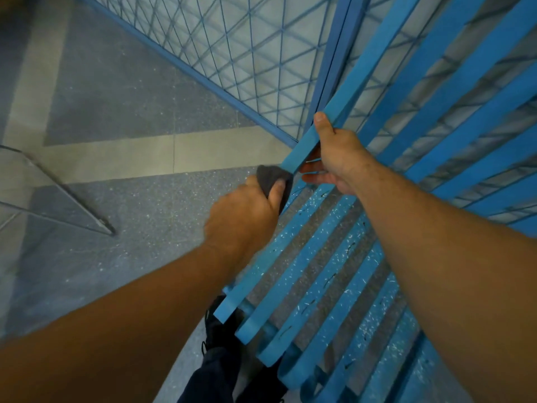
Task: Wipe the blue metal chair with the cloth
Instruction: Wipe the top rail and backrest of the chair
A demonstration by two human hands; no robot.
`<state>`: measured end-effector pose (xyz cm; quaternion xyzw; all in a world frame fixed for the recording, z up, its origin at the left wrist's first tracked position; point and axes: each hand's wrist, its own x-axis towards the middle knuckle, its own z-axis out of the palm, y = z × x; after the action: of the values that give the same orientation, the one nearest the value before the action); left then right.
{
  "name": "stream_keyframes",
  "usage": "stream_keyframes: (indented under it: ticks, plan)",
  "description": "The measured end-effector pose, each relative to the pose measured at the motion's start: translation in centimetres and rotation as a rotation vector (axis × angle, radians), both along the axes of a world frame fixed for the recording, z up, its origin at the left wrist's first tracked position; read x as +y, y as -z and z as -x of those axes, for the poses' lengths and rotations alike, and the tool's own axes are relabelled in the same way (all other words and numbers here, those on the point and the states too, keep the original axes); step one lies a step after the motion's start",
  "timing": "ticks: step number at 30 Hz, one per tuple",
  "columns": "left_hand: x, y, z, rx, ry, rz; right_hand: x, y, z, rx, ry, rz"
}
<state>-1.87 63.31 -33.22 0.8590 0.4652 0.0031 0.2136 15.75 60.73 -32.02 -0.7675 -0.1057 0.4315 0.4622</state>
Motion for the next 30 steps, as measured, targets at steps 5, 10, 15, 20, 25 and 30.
stream_keyframes:
  ticks: [5, 10, 15, 20, 25, 30]
  plan:
    - [-1.2, 0.3, 5.2, -0.101, 0.210, 0.017, -0.2, -0.4, -0.1, -0.010, -0.029, 0.011]
    - [-0.9, -0.1, 5.8, 0.036, 0.044, 0.118, -0.2, -0.7, 0.0, 0.003, -0.038, 0.031]
    - [0.9, -0.2, 0.0, 0.046, 0.014, 0.174, -0.1, -0.6, 0.1, -0.020, -0.056, 0.056]
    - [-0.5, 0.9, 1.0, -0.088, 0.165, -0.086, -0.3, -0.7, -0.1, -0.058, -0.081, 0.091]
    - [-1.6, 1.4, 8.5, -0.085, 0.253, 0.001, -0.2, -1.1, 0.6, -0.107, -0.012, 0.116]
    - [-1.7, 1.1, 10.2, -0.172, 0.183, 0.152, -1.3, -1.6, 3.9, -0.092, 0.181, 0.090]
